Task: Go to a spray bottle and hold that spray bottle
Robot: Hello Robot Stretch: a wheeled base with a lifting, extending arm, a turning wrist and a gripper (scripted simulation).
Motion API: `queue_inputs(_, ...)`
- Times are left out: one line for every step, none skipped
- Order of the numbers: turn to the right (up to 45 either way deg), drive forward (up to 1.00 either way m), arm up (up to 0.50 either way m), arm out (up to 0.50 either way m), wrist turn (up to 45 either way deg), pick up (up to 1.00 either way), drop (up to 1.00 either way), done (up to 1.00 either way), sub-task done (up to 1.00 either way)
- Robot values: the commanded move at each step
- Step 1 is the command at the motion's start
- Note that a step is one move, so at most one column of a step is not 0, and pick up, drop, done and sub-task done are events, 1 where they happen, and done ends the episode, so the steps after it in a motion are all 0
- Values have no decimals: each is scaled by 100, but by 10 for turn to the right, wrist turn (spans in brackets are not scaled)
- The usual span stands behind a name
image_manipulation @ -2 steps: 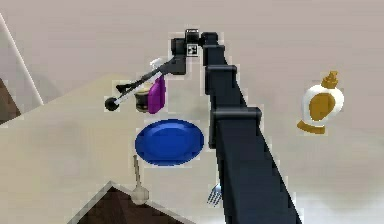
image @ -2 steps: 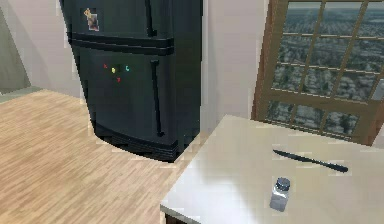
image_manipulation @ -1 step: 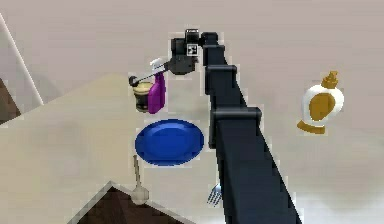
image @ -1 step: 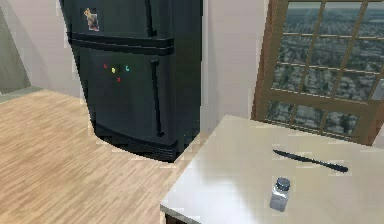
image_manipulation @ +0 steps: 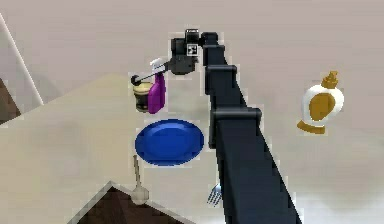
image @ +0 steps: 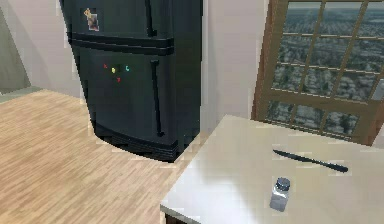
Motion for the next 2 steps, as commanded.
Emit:
queue_inputs(0,0,0,0,0,100,0,0,0)
queue_inputs(0,0,0,0,0,0,0,100,0)
